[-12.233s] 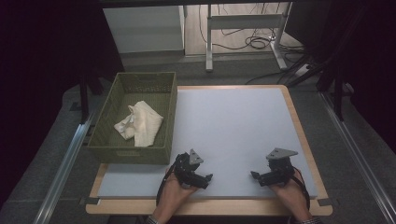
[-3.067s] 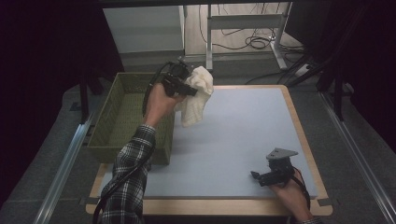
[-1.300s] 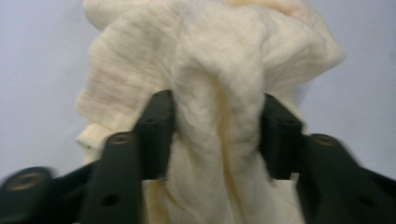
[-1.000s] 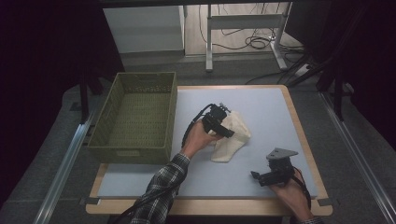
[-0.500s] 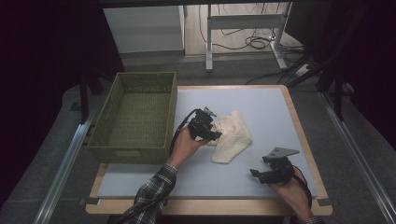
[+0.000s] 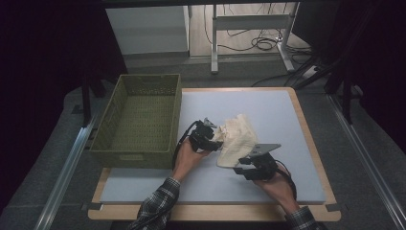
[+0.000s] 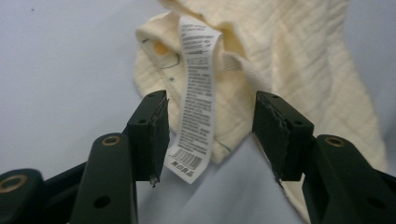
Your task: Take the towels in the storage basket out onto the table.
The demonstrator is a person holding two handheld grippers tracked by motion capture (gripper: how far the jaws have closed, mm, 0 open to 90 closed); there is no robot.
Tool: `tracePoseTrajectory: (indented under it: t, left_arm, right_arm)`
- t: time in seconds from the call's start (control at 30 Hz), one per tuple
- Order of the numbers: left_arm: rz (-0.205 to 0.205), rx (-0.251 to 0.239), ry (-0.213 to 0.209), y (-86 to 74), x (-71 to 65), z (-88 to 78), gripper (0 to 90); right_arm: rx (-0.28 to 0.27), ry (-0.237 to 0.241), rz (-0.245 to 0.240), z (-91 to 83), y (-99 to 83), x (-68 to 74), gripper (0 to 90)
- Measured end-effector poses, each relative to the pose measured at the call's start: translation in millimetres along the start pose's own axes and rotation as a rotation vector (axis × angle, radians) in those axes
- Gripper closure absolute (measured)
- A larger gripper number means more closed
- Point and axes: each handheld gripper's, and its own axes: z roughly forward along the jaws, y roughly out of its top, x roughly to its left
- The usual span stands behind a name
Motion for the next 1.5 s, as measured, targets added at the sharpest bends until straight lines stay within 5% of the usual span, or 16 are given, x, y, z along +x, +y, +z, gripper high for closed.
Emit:
tracePoseTrajectory:
  t: [0.23,0.37,0.43,0.53,0.87,1.03,1.1,1.23,1.5]
  left_arm:
    - [0.008,-0.010,-0.019,-7.5,2.3,15.8,50.9]
    - [0.000,-0.037,-0.023,-10.4,2.7,16.2,68.8]
    - [0.011,-0.048,-0.026,-12.2,1.6,14.9,79.9]
    - [0.031,-0.052,0.018,-13.3,-1.1,10.1,82.7]
    - [0.037,-0.077,0.062,-14.1,-6.4,-4.4,81.7]
    - [0.025,-0.055,0.068,-19.9,-8.7,-4.3,79.9]
    - [0.017,-0.040,0.068,-22.3,-8.2,-3.1,74.5]
    - [0.001,-0.054,0.068,-22.6,-7.4,-8.8,53.6]
    - [-0.005,-0.104,0.016,2.0,-6.8,-18.1,50.7]
  right_arm:
    - [0.067,-0.061,-0.075,34.1,9.4,1.8,57.9]
    - [0.099,-0.074,-0.121,33.9,11.8,6.9,84.5]
    - [0.107,-0.088,-0.130,30.5,11.3,7.5,88.0]
    - [0.091,-0.106,-0.117,14.6,8.1,4.5,88.6]
    - [0.026,-0.242,-0.009,-69.6,-24.0,-31.6,88.4]
    - [0.040,-0.306,0.087,-90.6,-50.9,-58.9,88.3]
    - [0.051,-0.306,0.130,-91.9,-62.4,-68.2,88.0]
    - [0.070,-0.310,0.128,-91.0,-69.9,-68.8,79.4]
    - [-0.009,-0.240,0.125,-108.9,-51.1,-57.3,71.4]
